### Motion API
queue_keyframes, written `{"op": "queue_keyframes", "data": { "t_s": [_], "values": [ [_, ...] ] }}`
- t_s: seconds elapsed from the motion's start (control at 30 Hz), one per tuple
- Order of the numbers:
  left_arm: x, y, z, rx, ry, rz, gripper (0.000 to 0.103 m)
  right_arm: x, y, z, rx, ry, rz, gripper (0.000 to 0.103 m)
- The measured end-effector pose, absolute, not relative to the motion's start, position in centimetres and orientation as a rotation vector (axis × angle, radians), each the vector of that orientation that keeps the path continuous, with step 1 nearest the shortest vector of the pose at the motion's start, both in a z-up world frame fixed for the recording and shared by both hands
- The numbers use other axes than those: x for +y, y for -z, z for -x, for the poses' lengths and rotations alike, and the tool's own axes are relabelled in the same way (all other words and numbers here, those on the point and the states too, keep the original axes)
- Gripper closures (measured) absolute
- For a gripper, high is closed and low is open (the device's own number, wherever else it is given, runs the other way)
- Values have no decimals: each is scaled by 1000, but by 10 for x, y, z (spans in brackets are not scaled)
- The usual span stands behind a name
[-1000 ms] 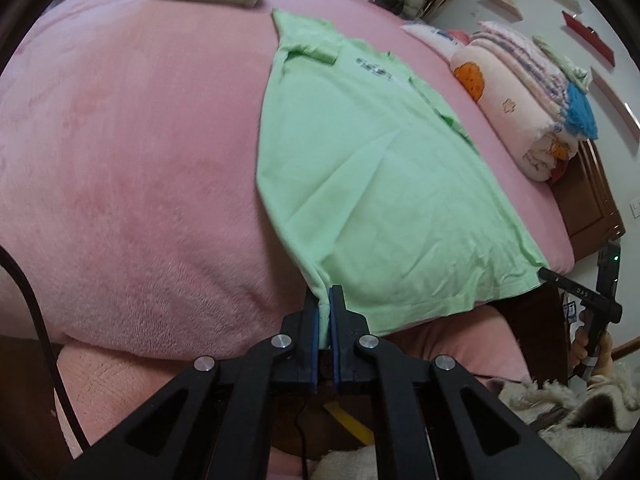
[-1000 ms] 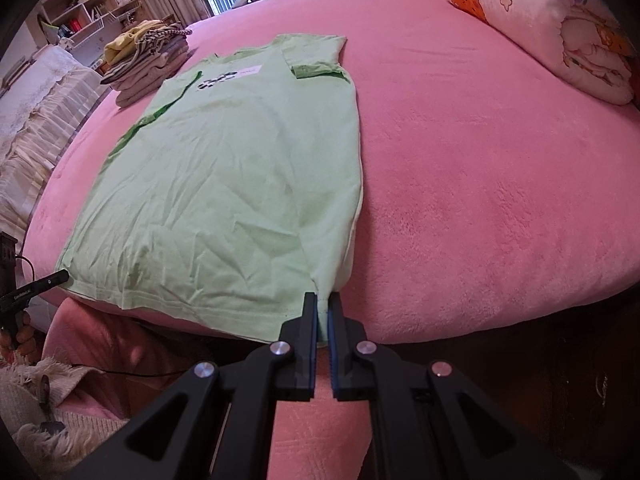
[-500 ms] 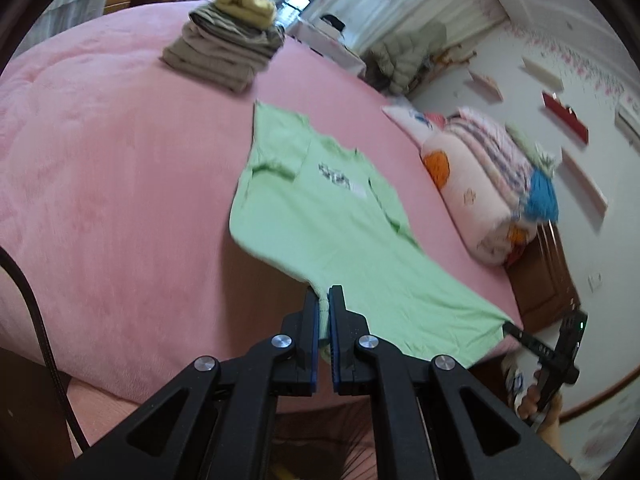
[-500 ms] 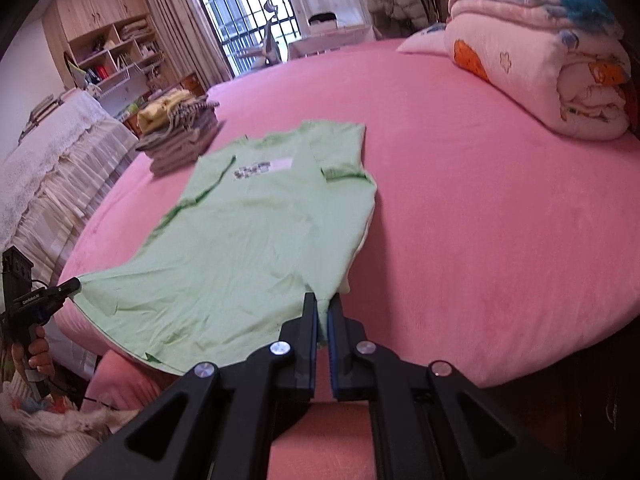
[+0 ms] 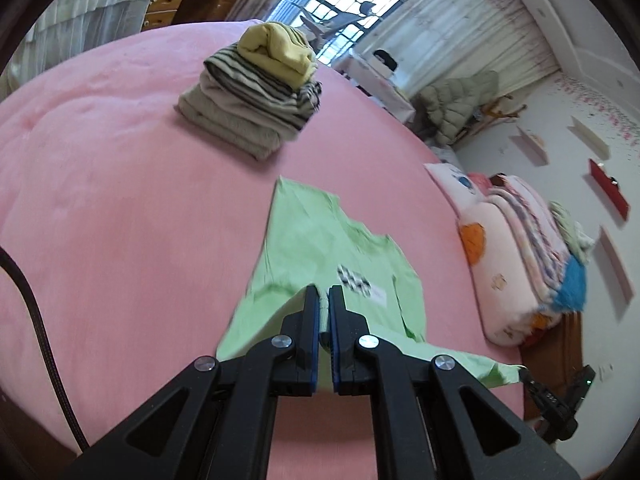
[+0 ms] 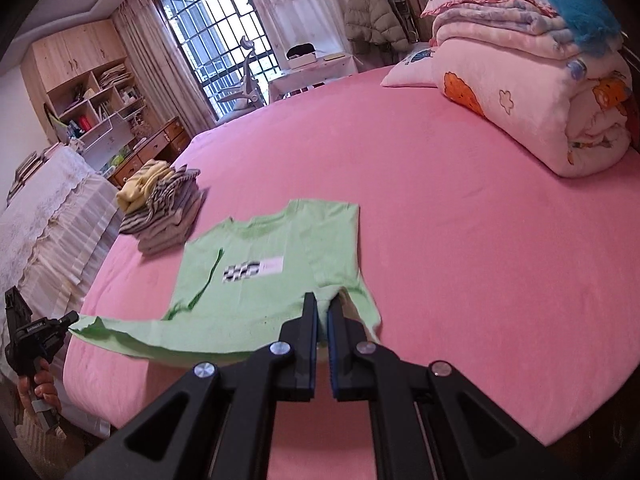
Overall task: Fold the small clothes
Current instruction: 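Lift the hem with both tools and carry it toward the collar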
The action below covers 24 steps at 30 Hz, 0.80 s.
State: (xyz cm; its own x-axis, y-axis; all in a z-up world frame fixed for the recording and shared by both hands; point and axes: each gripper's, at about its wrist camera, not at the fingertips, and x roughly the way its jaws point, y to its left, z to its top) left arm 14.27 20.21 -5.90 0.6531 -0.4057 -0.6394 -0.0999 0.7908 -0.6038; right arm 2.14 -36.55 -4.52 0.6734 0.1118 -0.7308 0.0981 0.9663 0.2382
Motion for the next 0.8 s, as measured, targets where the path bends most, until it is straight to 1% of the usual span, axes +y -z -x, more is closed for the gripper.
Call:
{"op": "queue_keyframes", "data": {
  "t_s": [0.1,0.23,0.47,0.67,0.8],
  "values": [
    [195,60,-196,867,139,621,101,-362,50,-70,849,5,-253,99],
    [185,74,-252,894,97,578,101,-358,64,-127,877,26,-237,99],
    [174,117,-351,950,25,555,101,-369,115,-220,947,72,-273,99],
    [165,167,-404,1020,-17,563,101,-383,166,-276,1018,104,-316,99],
    [163,186,-425,1029,-34,574,101,-385,189,-300,1045,117,-315,99]
  ]
}}
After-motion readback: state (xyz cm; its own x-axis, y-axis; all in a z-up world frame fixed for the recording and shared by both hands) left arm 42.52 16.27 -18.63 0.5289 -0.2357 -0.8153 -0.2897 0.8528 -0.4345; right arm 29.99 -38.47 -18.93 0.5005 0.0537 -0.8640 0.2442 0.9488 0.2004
